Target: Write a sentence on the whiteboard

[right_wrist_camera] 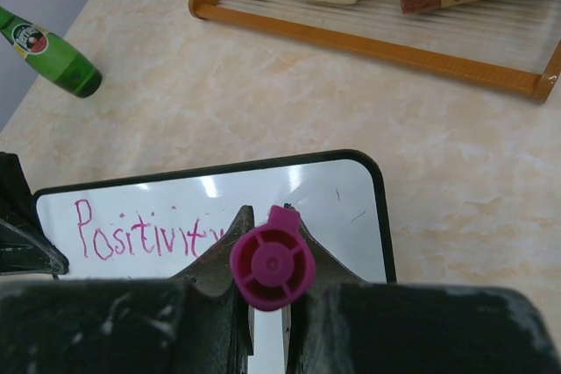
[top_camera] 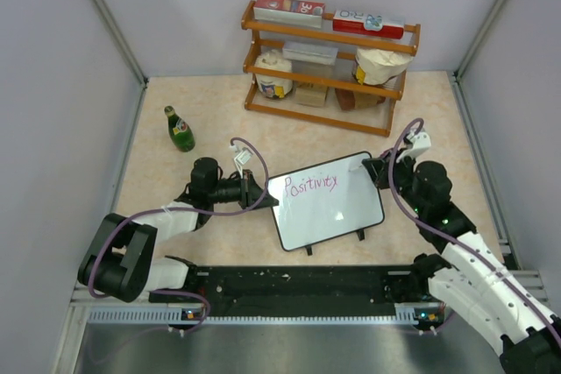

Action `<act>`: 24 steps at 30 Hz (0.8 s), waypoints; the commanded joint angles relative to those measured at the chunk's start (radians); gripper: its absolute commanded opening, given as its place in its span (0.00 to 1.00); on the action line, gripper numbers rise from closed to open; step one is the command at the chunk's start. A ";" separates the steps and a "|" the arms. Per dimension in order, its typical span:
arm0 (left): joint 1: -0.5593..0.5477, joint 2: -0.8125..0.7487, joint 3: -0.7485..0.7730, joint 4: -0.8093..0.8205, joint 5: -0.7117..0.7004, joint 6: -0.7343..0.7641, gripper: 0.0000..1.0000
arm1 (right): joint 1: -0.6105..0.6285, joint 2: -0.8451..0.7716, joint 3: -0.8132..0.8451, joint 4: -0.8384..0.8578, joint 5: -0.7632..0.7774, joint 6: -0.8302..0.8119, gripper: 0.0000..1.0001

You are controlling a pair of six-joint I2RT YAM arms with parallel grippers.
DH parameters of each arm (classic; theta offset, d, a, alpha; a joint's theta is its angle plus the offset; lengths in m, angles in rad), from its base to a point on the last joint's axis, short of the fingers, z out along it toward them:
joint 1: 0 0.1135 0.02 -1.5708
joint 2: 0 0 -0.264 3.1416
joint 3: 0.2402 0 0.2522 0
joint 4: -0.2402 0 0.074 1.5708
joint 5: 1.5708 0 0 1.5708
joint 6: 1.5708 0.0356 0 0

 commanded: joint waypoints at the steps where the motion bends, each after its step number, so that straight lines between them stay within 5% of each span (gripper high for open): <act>1: -0.005 0.022 0.001 -0.024 -0.076 0.095 0.00 | 0.006 0.018 0.039 0.079 0.013 -0.008 0.00; 24: -0.005 0.021 0.001 -0.023 -0.076 0.094 0.00 | 0.006 0.031 -0.015 0.036 0.019 0.004 0.00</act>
